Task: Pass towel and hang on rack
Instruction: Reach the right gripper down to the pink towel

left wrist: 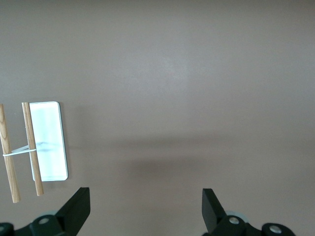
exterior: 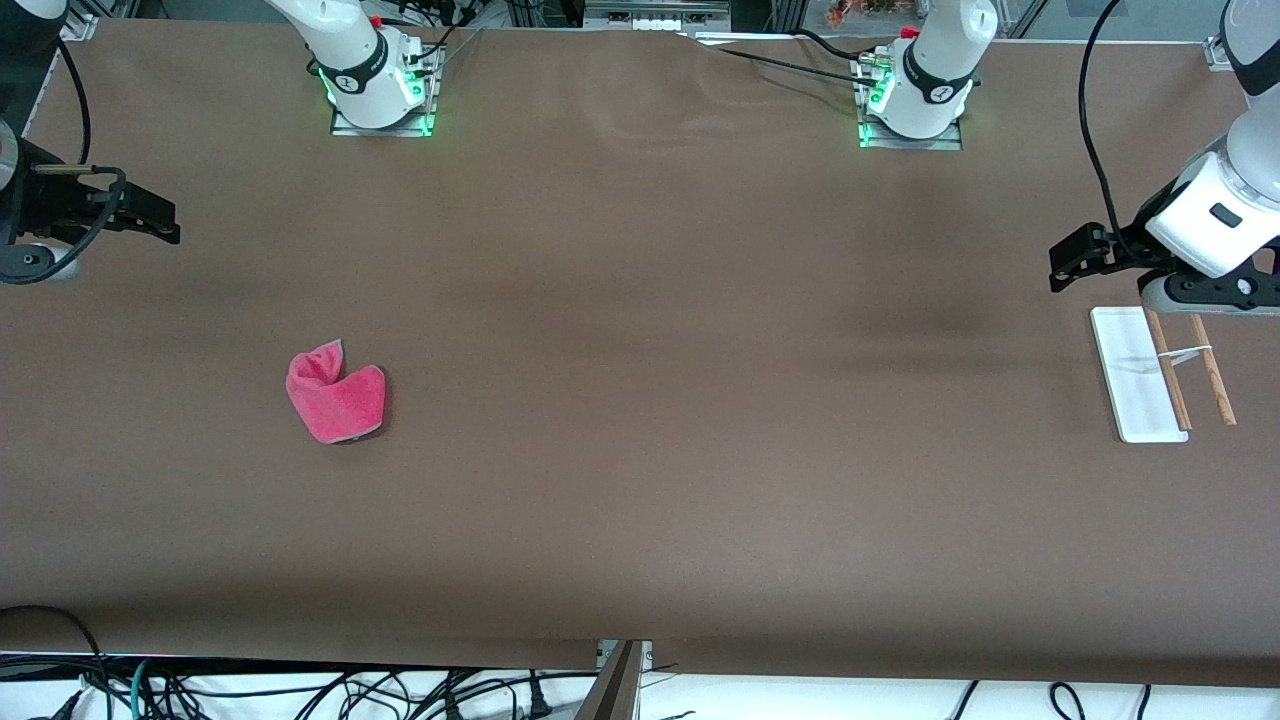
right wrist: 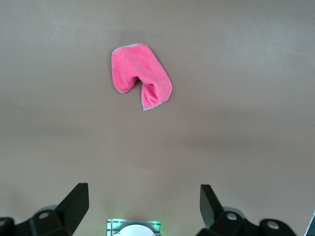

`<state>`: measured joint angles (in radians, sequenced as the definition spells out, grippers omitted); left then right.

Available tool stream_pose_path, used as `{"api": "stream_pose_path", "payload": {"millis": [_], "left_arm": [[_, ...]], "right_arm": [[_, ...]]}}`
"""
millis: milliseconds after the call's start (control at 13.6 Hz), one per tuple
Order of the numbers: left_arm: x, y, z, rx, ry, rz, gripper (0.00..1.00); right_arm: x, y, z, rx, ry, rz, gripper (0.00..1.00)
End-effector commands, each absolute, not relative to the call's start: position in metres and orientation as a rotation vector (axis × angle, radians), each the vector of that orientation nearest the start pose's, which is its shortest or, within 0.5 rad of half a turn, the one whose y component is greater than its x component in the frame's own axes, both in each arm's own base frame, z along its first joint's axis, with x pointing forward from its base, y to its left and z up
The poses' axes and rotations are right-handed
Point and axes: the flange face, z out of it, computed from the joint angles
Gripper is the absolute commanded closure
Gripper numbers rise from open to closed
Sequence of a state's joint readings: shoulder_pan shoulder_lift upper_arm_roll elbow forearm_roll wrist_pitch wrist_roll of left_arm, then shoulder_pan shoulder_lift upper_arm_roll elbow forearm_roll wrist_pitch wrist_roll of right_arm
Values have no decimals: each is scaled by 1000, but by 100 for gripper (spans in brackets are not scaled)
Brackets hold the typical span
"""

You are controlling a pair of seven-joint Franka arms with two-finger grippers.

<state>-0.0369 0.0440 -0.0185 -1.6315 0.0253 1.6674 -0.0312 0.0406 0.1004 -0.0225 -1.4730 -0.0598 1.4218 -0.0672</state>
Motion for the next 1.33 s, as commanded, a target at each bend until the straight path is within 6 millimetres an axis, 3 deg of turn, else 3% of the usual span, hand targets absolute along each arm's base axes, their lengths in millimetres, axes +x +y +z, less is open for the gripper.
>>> {"api": "stream_pose_path", "payload": {"millis": [0,516,664,1106,1253], "left_arm": [[571,-30,587,-3087,38,12,0],[571,-30,587,-3087,38,12,0],[571,-30,587,-3087,38,12,0],[571,-30,587,-3087,35,12,0],[571,-30,587,-3087,38,12,0]], "right_arm": [[570,4,607,-3173,-104,228,0],[572,7,606,-3173,-111,226,0],[577,13,598,-3171,-127,237,0],[611,16,540,-3169,-138,279,0],[629,30,509,-3172,-167,271,0]]}}
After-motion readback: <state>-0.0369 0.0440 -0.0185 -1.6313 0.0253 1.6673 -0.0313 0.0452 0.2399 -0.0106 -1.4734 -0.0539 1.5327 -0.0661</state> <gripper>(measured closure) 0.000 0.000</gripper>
